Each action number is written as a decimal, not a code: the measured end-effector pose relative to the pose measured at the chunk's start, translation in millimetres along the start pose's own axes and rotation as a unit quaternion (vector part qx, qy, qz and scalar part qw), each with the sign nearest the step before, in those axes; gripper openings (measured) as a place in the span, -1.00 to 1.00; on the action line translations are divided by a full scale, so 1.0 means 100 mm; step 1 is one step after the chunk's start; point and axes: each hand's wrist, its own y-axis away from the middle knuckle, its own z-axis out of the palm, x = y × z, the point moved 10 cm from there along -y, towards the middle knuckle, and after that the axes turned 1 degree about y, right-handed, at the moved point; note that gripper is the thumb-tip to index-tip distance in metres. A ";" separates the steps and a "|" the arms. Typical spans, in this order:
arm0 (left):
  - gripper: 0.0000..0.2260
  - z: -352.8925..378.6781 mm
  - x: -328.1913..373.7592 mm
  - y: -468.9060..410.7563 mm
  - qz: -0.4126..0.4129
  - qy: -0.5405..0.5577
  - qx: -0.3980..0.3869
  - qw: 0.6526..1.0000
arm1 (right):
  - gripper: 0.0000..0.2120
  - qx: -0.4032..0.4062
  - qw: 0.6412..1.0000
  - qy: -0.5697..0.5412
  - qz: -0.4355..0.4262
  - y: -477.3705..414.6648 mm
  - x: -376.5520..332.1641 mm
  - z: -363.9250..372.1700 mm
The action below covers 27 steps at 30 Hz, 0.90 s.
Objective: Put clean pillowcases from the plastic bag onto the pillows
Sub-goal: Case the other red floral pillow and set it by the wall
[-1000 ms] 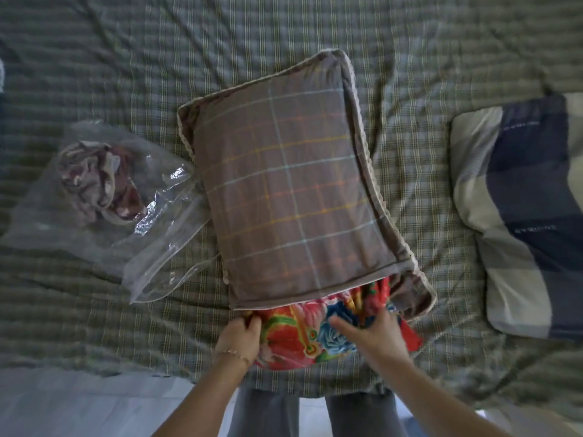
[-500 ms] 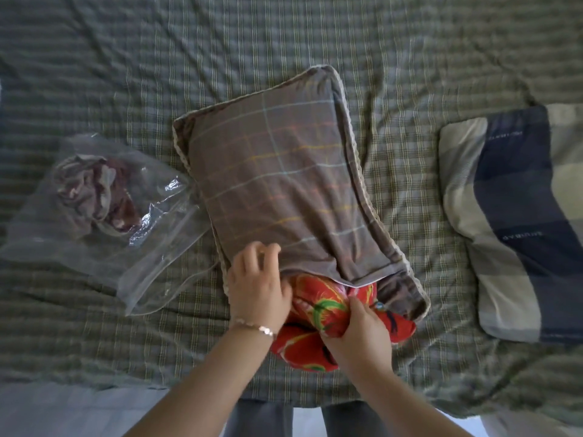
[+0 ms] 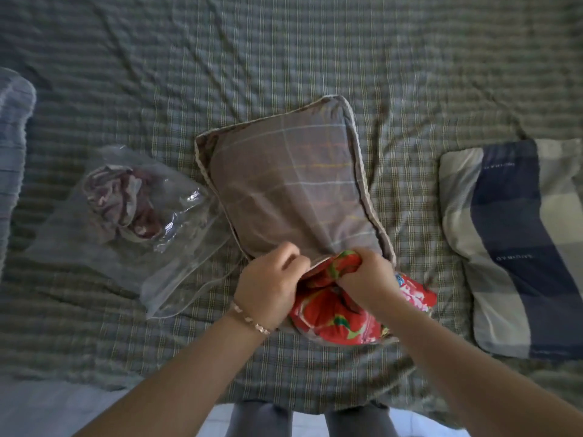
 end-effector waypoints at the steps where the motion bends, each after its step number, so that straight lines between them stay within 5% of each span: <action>1: -0.89 0.04 -0.17 0.07 -0.018 -0.053 -0.016 0.998 | -0.78 0.013 0.999 -0.025 0.015 -0.01 0.06 -0.08; 5: -0.55 0.15 -0.68 0.37 -0.043 -0.222 -0.045 0.973 | -0.55 0.022 0.994 -0.098 0.053 -0.16 0.19 -0.36; 7: -0.75 0.24 -0.44 0.45 0.076 -0.213 -0.012 0.974 | -0.50 0.013 0.993 -0.097 0.067 -0.25 0.28 -0.41; 9: -0.83 0.50 -0.18 0.60 0.212 -0.235 -0.060 0.947 | -0.47 0.023 0.992 -0.090 0.084 -0.36 0.39 -0.45; 10: -0.81 0.74 -0.11 0.68 0.273 -0.295 -0.153 0.903 | -0.46 0.027 0.990 -0.091 0.102 -0.41 0.46 -0.45; 12: -0.82 1.29 -0.35 1.08 0.371 -0.455 -0.406 0.700 | -0.45 0.035 0.985 -0.093 0.144 -0.50 0.64 -0.39; 13: -0.80 1.39 -0.57 1.18 0.353 -0.508 -0.490 0.614 | -0.37 0.032 0.982 -0.081 0.170 -0.52 0.76 -0.35; 14: -0.75 1.45 -0.74 1.16 0.293 -0.507 -0.517 0.624 | -0.20 0.019 0.977 -0.058 0.207 -0.54 0.93 -0.26; 15: -0.70 1.40 -0.78 1.10 0.227 -0.461 -0.530 0.675 | -0.02 -0.004 0.970 -0.048 0.239 -0.55 1.09 -0.15; 16: -0.68 1.52 -0.74 1.15 0.231 -0.393 -0.565 0.688 | 0.14 -0.034 0.960 -0.081 0.267 -0.57 1.31 0.02; 18: -0.65 1.69 -0.54 1.29 0.281 -0.330 -0.604 0.669 | 0.25 -0.050 0.930 -0.190 0.310 -0.58 1.71 0.31; 20: -0.54 1.67 -0.50 1.28 0.220 -0.325 -0.623 0.677 | 0.14 -0.047 0.908 -0.225 0.351 -0.33 1.93 0.46; 22: -0.46 1.66 -0.49 1.24 0.139 -0.275 -0.608 0.731 | -0.07 -0.038 0.913 -0.204 0.350 -0.02 1.95 0.49; 27: -0.57 1.51 -0.40 1.20 0.054 -0.142 -0.569 0.808 | -0.60 -0.001 0.912 -0.291 0.289 0.27 1.62 0.56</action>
